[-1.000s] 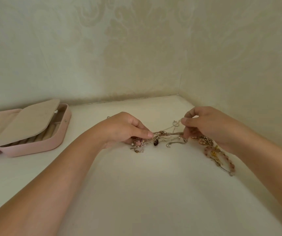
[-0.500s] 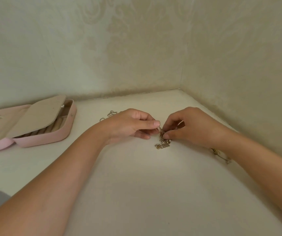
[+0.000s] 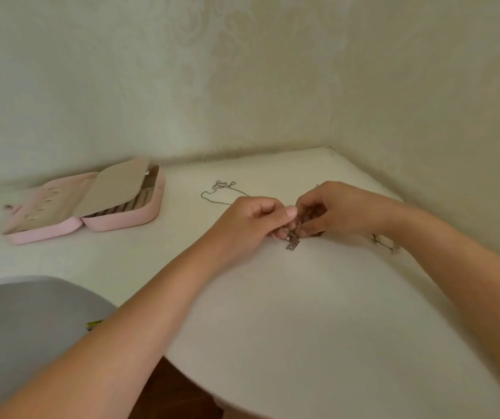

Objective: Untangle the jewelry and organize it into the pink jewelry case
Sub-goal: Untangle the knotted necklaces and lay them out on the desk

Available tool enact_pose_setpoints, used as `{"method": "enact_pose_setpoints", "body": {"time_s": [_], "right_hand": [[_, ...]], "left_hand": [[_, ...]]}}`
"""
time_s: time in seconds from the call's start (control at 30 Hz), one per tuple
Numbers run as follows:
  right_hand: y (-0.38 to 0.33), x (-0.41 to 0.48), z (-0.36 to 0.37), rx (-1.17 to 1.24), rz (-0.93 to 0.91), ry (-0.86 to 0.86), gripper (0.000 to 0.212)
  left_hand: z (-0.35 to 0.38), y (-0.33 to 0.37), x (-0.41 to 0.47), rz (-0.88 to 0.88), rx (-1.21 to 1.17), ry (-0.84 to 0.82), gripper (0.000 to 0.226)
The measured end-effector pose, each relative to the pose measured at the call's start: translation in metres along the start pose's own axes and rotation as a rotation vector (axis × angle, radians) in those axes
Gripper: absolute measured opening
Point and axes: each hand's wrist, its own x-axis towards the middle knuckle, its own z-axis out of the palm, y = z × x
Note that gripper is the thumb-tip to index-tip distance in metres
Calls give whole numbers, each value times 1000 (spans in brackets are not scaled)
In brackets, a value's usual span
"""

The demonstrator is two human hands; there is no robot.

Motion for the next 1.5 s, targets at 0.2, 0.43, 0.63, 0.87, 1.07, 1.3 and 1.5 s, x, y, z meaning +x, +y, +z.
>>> {"method": "enact_pose_setpoints", "body": {"time_s": [0.2, 0.43, 0.63, 0.87, 1.07, 1.3, 1.5], "right_hand": [[-13, -42, 6, -345, -4, 178, 18], [-3, -118, 46, -357, 45, 419, 27], [-7, -163, 83, -218, 29, 446, 34], [-18, -177, 79, -221, 288, 298, 44], [-27, -178, 76, -267, 425, 378, 30], [-18, -180, 79, -365, 531, 382, 61], [-19, -174, 62, -375, 609, 274, 55]], "left_hand": [[12, -7, -44, 108, 229, -25, 28], [18, -8, -86, 251, 512, -174, 45], [18, -8, -115, 241, 523, -248, 44], [-8, -14, -127, 274, 641, -290, 56], [-27, -15, -125, 204, 727, -294, 60], [-64, -18, -119, 68, 730, -213, 64], [-83, -34, -111, 102, 648, -85, 101]]}}
